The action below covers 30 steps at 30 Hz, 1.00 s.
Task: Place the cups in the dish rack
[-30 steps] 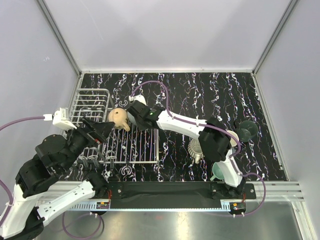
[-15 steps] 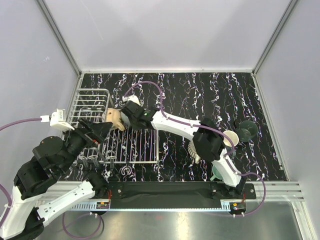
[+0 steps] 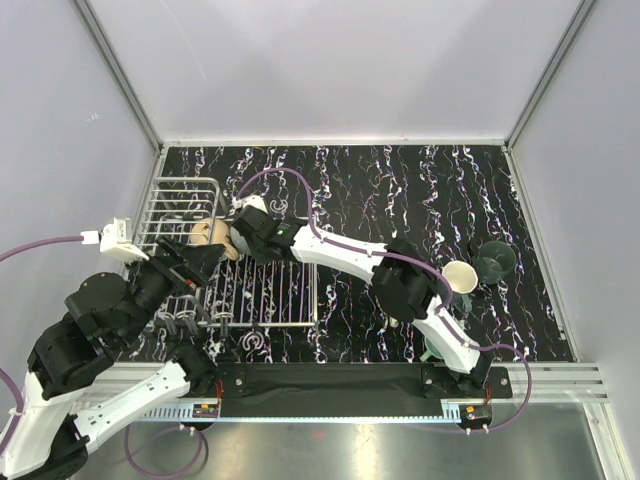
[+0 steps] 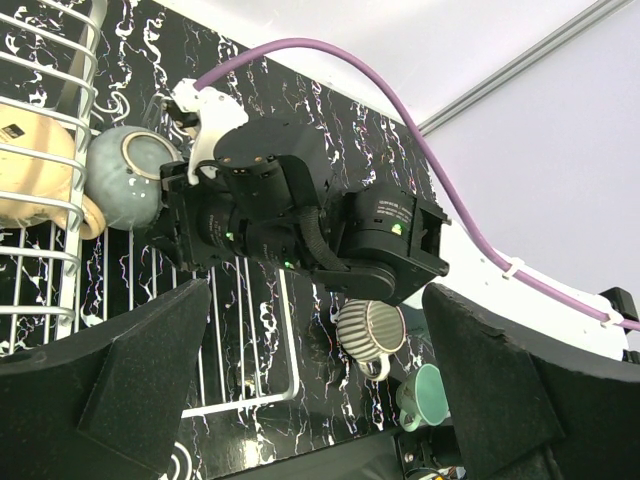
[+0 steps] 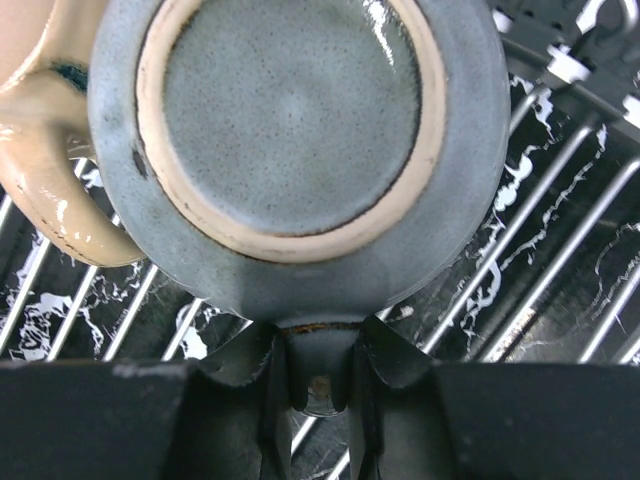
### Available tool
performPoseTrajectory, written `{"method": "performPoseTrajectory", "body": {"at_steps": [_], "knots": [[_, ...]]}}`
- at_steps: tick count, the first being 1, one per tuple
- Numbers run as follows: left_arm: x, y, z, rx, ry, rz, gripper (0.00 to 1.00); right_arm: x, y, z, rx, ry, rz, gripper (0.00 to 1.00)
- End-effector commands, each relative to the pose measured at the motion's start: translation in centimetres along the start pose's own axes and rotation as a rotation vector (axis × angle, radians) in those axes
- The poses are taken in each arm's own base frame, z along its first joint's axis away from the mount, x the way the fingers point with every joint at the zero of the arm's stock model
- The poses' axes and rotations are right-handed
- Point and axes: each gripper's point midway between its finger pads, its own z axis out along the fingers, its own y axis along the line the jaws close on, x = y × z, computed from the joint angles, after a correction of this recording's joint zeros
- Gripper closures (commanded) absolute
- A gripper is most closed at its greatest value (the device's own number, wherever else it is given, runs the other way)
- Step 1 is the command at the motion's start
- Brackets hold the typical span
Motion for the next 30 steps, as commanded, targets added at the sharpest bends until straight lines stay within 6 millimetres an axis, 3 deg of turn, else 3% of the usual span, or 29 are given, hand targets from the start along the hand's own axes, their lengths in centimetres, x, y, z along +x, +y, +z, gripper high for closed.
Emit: {"method": "performPoseTrajectory", "body": {"at_steps": [1,7,9,10,11,16,18,22,26,28,29,30], "knots": [[-0.9,-0.2,-0.2,0.004,-0.031,0.001,0.06,-5.8,3.3,-2.0,-0.097,-0.176,0.025,1.00],[-0.7,0.0,-0.1,-0.003,-0.027,-0.002,0.06,-5.5,2.8,-1.5,-0.057,-0.181,0.001,1.00],[-0.5,0.0,-0.1,-0.003,-0.023,-0.007,0.06,-5.4,2.7,-1.5,-0.052,-0.178,-0.001,0.95],[-0.4,0.0,0.0,-0.005,-0.019,-0.008,0.06,-5.2,2.7,-1.4,-0.051,-0.172,-0.006,0.89],[-0.4,-0.1,0.0,-0.001,-0.020,-0.013,0.06,-5.2,2.7,-1.4,-0.052,-0.170,-0.002,0.71],[-0.3,-0.2,0.1,0.004,-0.014,-0.018,0.06,-4.9,2.4,-2.0,-0.048,-0.157,0.006,0.42],[-0.4,-0.4,0.1,0.006,-0.014,-0.024,0.06,-5.0,2.3,-2.8,-0.052,-0.161,0.015,0.33],[-0.4,-0.5,0.0,0.006,-0.010,-0.031,0.06,-5.4,2.0,-5.0,-0.059,-0.168,0.031,0.27],[-0.4,-0.8,0.1,0.011,-0.004,-0.039,0.06,-6.4,0.6,-9.2,-0.044,-0.193,0.049,0.24],[-0.3,-1.0,0.2,0.013,0.005,-0.038,0.07,-5.3,-0.7,-10.2,-0.008,-0.178,0.045,0.24],[-0.2,-1.1,0.3,0.016,0.013,-0.038,0.07,-6.0,-1.2,-12.2,-0.011,-0.205,0.057,0.23],[0.0,-1.1,0.5,0.012,0.021,-0.034,0.07,-5.8,-1.9,-13.0,0.012,-0.207,0.060,0.23]]}}
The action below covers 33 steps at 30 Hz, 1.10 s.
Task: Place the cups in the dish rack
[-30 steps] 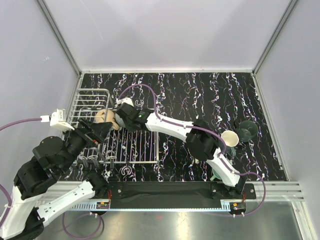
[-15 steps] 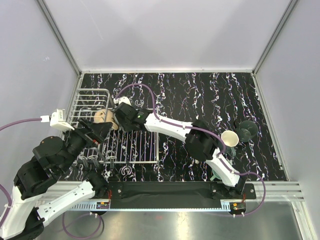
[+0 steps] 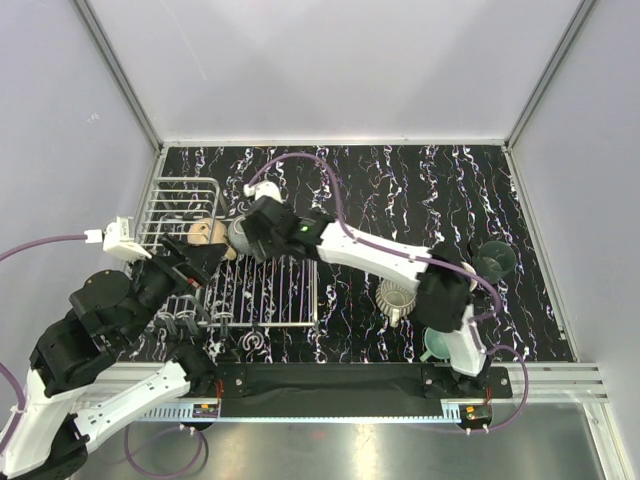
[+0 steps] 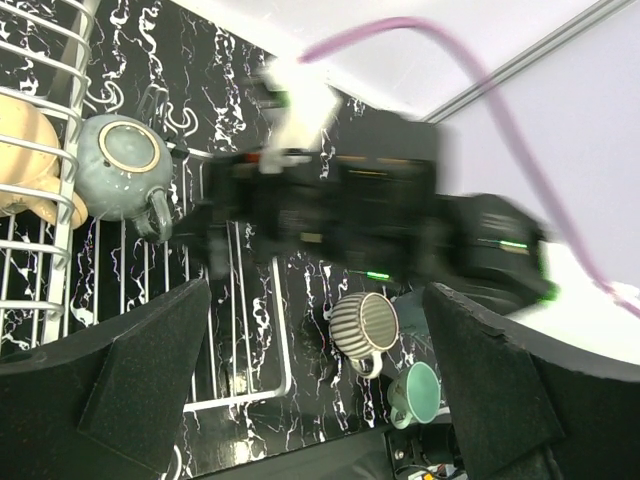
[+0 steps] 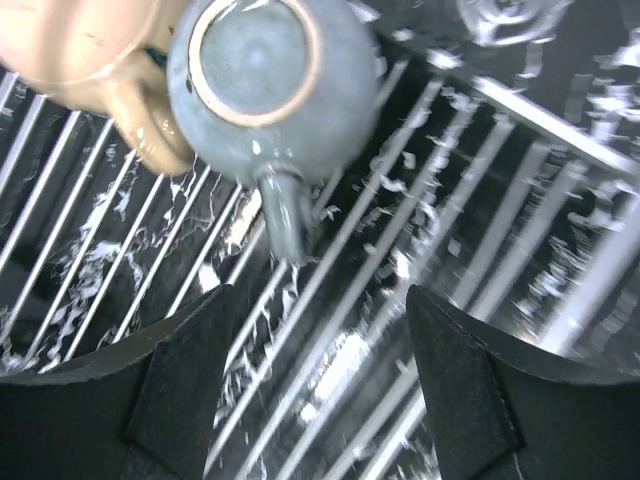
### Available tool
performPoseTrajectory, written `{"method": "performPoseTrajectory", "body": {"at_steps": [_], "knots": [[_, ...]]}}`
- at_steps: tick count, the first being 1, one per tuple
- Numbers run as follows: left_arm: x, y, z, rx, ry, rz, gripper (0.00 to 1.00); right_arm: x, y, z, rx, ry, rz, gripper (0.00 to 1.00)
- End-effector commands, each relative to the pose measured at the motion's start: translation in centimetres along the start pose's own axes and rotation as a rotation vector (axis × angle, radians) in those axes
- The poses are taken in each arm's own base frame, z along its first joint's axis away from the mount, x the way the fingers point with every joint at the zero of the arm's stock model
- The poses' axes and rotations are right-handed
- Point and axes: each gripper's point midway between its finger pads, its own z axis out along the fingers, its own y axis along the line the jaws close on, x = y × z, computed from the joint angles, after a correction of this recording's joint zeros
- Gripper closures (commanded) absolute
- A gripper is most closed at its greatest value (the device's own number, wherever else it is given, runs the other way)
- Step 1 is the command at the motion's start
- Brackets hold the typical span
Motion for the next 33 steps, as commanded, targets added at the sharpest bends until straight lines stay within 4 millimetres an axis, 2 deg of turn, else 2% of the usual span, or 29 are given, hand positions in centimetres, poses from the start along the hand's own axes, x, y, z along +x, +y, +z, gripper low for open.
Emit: {"method": "performPoseTrajectory", "body": {"at_steps": [1,2,5,7,8,10,11,12,13,14,15,16,17,18,19,20,21,22,23,25,26,27,28,29,30,31,33], "knots": [[-0.1,-1.0,0.5,0.013,0.016,-0.006,0.07,-2.9,-1.9,-6.7,0.039,-0.106,0.043,0.23],[0.1,-1.1,0.6,0.014,0.024,-0.004,0.07,-3.8,-2.4,-8.7,0.038,-0.136,0.062,0.23],[0.9,-1.5,1.3,0.014,0.054,0.003,0.07,-3.1,-4.9,-11.4,0.101,-0.145,0.083,0.23],[1.4,-2.1,2.1,0.018,0.078,0.008,0.07,-1.4,-7.4,-12.4,0.186,-0.111,0.092,0.23],[1.8,-2.6,2.4,0.032,0.102,0.013,0.08,-1.6,-8.9,-13.7,0.211,-0.124,0.117,0.23],[3.1,-3.1,3.7,0.016,0.156,0.033,0.11,0.8,-11.9,-14.3,0.288,-0.071,0.156,0.24],[3.6,-3.7,4.0,0.030,0.189,0.041,0.11,0.6,-13.5,-15.8,0.302,-0.089,0.202,0.24],[4.7,-3.9,5.1,0.010,0.234,0.058,0.14,1.2,-16.0,-16.3,0.347,-0.075,0.265,0.24],[5.4,-4.1,5.6,0.006,0.265,0.069,0.14,2.7,-17.8,-16.5,0.385,-0.050,0.289,0.24],[6.2,-4.6,6.0,0.013,0.301,0.071,0.15,2.5,-19.1,-18.4,0.389,-0.091,0.335,0.24],[7.3,-4.8,7.1,-0.001,0.337,0.081,0.18,2.9,-21.7,-19.2,0.440,-0.100,0.383,0.24],[8.2,-5.1,7.5,0.003,0.367,0.092,0.19,4.4,-23.2,-19.5,0.473,-0.083,0.406,0.23],[8.9,-5.4,7.8,-0.002,0.382,0.093,0.19,4.4,-24.3,-21.4,0.473,-0.123,0.447,0.23],[9.9,-5.8,8.8,-0.018,0.404,0.112,0.20,5.1,-26.4,-22.1,0.510,-0.120,0.504,0.23],[10.7,-6.5,8.9,-0.019,0.407,0.140,0.20,6.2,-27.3,-22.5,0.529,-0.108,0.518,0.23],[11.1,-7.0,9.1,-0.026,0.412,0.152,0.20,6.4,-28.0,-23.8,0.535,-0.133,0.541,0.23],[12.8,-8.3,9.5,-0.028,0.450,0.197,0.20,7.2,-29.1,-24.4,0.569,-0.122,0.563,0.23],[12.8,-8.7,10.0,-0.053,0.426,0.223,0.20,7.8,-29.6,-24.8,0.582,-0.116,0.573,0.24],[14.8,-8.7,11.2,-0.097,0.457,0.267,0.20,8.0,-29.8,-25.4,0.583,-0.122,0.583,0.24],[15.4,-10.6,11.4,-0.112,0.447,0.320,0.20,8.8,-30.4,-26.1,0.608,-0.107,0.601,0.24],[17.7,-10.5,12.6,-0.158,0.471,0.380,0.20,9.0,-30.4,-26.4,0.612,-0.110,0.609,0.24],[18.7,-10.7,12.4,-0.177,0.489,0.427,0.20,9.4,-30.6,-26.8,0.626,-0.102,0.613,0.24],[18.3,-12.0,13.0,-0.181,0.460,0.432,0.20,9.4,-30.8,-27.2,0.633,-0.108,0.620,0.24],[20.3,-11.7,14.1,-0.222,0.477,0.487,0.20,9.7,-31.1,-27.6,0.653,-0.110,0.626,0.24],[21.0,-11.5,14.3,-0.245,0.487,0.521,0.20,9.8,-31.3,-27.9,0.663,-0.112,0.628,0.24],[21.1,-12.8,14.5,-0.232,0.477,0.520,0.20,9.8,-31.5,-28.3,0.673,-0.118,0.629,0.24],[23.4,-12.8,15.6,-0.244,0.504,0.553,0.20,10.0,-31.8,-29.1,0.690,-0.132,0.635,0.24]]}}
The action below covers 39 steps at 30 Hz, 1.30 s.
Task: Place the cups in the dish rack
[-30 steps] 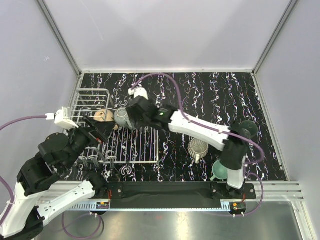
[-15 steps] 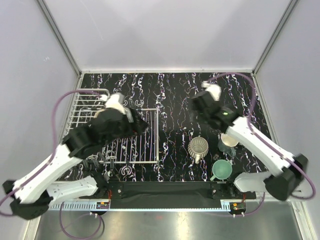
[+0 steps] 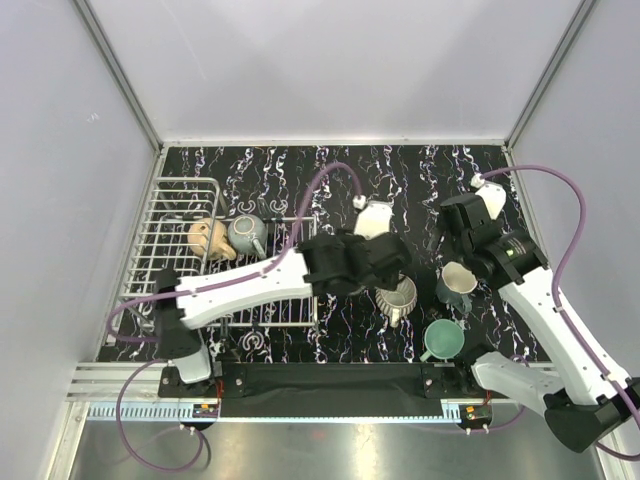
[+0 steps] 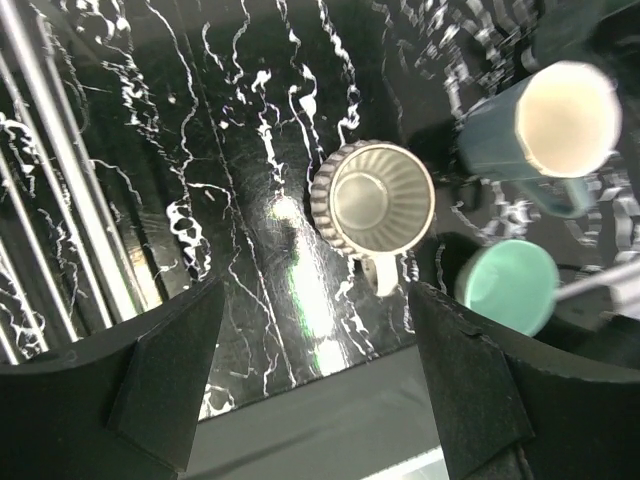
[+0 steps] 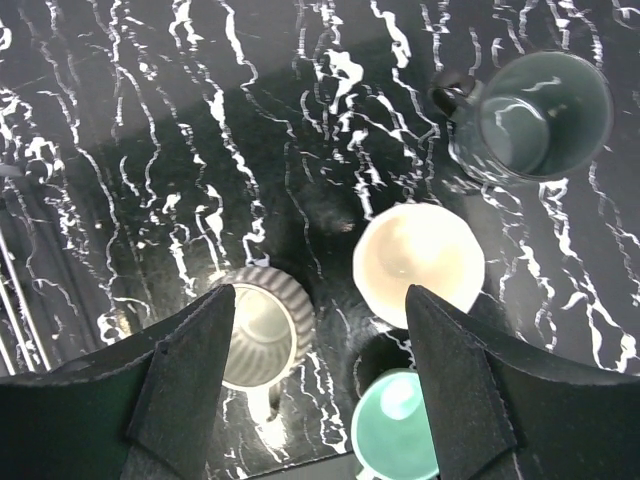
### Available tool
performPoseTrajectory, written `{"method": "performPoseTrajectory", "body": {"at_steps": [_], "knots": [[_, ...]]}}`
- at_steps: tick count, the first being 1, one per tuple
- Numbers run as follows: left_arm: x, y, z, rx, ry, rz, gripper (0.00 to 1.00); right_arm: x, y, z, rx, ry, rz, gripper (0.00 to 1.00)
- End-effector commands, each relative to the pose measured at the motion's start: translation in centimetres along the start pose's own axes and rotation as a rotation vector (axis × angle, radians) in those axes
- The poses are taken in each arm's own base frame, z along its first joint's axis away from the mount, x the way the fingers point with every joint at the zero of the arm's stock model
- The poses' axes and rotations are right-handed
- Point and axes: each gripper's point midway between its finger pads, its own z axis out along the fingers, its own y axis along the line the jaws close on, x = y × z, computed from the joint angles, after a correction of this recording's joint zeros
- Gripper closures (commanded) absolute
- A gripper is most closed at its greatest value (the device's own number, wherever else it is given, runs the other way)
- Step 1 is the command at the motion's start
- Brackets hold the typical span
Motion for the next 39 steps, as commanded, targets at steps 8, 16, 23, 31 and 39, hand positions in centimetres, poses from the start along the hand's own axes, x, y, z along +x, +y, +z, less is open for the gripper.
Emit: {"method": "performPoseTrajectory", "body": {"at_steps": [8,16,23,31,39], "knots": [[1.8,-3.3,4.5,-0.006,0.024,0.055,0.24,0.1,-3.6,-1.6,0.079,-0.056,0.043,0.25],[4.8,-4.4,7.6,0.006,0.105,0.060,0.33,1.5,-3.2,-1.7,0.025,-0.020,0.046,0.25],[6.6,-3.7,10.1,-0.014,0.151,0.044,0.35,1.2,-3.5,-2.4,0.016,-0.031,0.060,0.25],[8.1,-2.9,12.6,-0.012,0.196,0.011,0.39,1.4,-3.7,-2.5,0.019,-0.030,0.051,0.25],[9.6,-1.8,14.7,-0.045,0.236,0.004,0.46,1.4,-3.6,-2.7,0.004,-0.029,0.050,0.25]]}}
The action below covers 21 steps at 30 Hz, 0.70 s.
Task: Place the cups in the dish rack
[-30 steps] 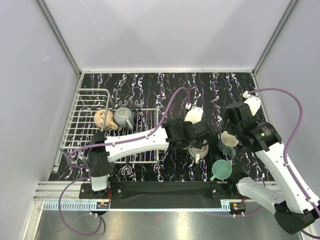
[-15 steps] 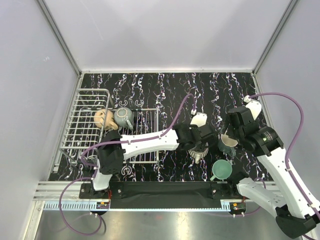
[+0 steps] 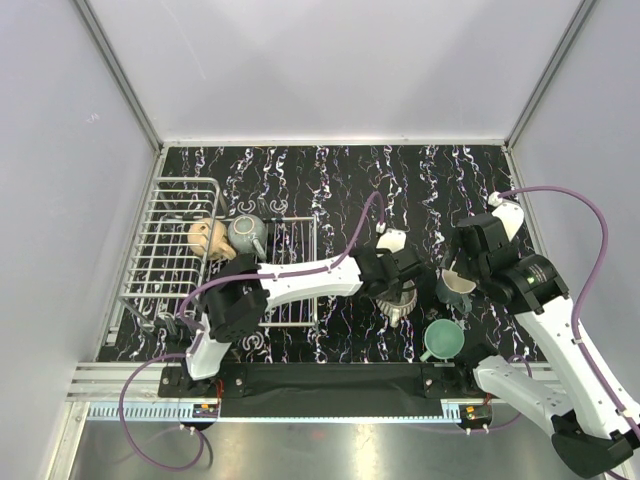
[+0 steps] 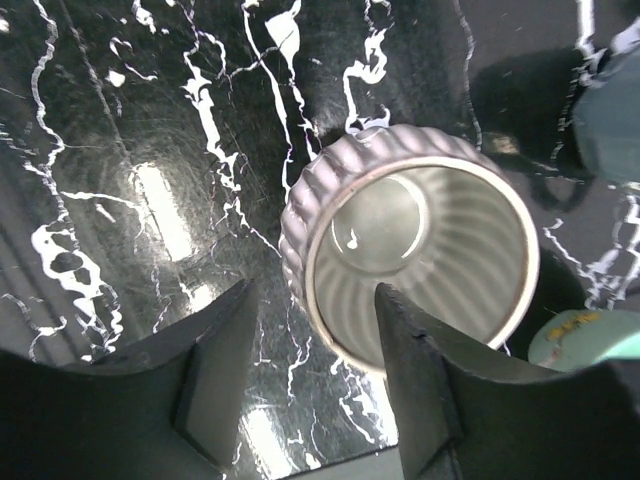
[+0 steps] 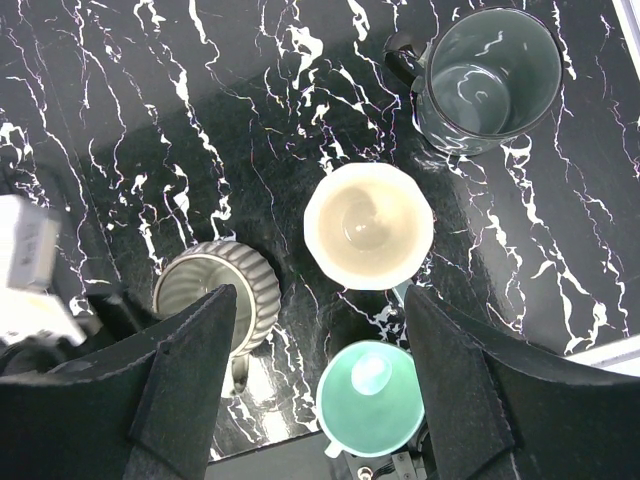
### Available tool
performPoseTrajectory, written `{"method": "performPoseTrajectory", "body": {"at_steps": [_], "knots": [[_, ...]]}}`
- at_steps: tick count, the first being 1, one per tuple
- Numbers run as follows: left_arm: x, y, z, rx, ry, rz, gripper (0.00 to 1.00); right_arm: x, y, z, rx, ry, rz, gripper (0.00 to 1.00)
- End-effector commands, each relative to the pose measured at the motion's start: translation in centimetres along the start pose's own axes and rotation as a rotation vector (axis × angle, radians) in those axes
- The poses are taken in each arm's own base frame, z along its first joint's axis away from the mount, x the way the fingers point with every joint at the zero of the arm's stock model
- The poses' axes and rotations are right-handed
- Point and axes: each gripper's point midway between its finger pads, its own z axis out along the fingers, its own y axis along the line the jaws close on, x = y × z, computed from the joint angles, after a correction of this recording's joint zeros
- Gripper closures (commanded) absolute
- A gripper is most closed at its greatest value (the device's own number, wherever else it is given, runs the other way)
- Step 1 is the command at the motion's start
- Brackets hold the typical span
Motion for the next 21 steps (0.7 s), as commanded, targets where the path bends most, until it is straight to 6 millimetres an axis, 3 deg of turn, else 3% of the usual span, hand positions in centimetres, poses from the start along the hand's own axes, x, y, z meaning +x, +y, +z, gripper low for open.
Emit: {"method": "performPoseTrajectory", "body": {"at_steps": [1,8,12,16,21], "knots": [[0.1,-0.5,1.1,0.025,0.010,-0.027,0.47,-0.5,0.0,-0.5,-0.012,-0.015,0.024,0.25],[0.4,-0.4,2.3,0.030,0.023,-0.042,0.57,-0.2,0.8,-0.8,-0.064,0.012,0.009,0.25],[-0.3,-0.6,2.0,0.053,0.013,-0.053,0.83,-0.2,1.4,-1.1,-0.099,0.022,-0.005,0.24],[-1.7,-0.5,1.0,0.086,-0.010,-0.068,1.00,-0.5,1.6,-1.5,-0.120,0.014,-0.014,0.24],[-3.2,0.8,-1.3,0.110,-0.042,-0.094,1.00,-1.2,2.7,-2.4,-0.188,0.013,-0.037,0.24]]}}
